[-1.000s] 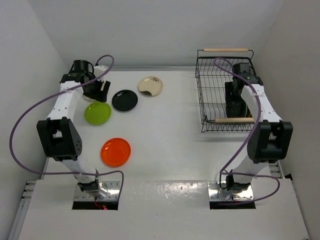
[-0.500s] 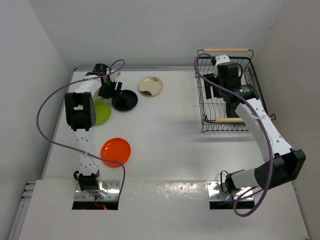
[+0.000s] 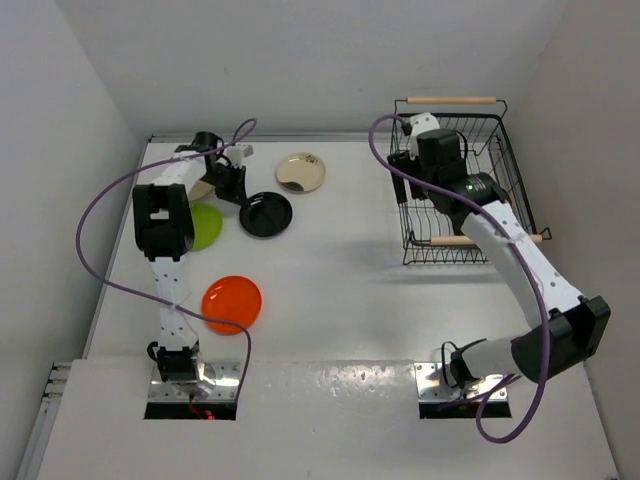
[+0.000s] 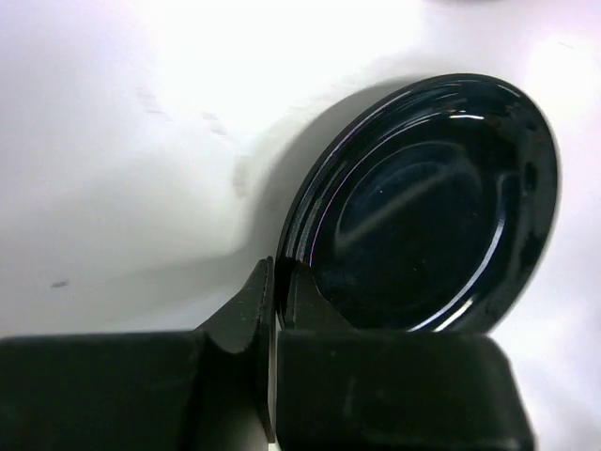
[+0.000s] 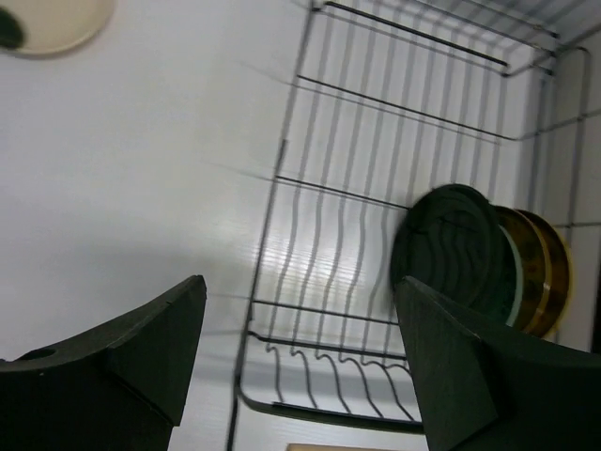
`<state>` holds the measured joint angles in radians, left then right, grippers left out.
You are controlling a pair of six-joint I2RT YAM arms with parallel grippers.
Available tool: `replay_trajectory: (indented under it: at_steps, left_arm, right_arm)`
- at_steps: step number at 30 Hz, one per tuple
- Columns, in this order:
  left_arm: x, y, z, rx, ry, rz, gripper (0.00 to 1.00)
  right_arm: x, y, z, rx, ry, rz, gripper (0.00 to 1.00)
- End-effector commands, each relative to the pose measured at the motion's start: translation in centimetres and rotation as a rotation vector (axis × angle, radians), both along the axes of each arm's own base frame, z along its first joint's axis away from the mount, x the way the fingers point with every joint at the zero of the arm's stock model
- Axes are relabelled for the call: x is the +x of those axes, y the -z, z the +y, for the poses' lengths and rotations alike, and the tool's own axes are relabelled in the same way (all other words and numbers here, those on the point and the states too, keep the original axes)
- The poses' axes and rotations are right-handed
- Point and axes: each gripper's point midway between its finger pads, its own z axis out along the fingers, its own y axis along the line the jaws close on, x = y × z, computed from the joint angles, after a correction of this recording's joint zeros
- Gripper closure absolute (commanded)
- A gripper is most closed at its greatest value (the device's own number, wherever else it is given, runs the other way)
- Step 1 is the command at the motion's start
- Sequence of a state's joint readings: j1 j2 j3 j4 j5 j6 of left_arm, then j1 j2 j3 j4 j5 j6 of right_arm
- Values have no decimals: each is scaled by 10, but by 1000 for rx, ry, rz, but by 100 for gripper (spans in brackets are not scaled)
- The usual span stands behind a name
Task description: Load the plates into the dish rack
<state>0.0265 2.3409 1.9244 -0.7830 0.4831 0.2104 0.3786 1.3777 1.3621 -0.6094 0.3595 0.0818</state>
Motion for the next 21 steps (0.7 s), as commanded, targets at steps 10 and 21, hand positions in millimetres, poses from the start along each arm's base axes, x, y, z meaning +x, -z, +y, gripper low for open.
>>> replay_trajectory:
  at_steps: [10, 21]
  left_arm:
    - [-60, -154, -98, -334, 371, -214, 100]
    - [-105, -214, -140, -360, 528, -321, 100]
  right_arm:
    - [-16, 52, 175, 551, -471, 185, 18]
    - [11, 70, 233, 827, -532, 208, 40]
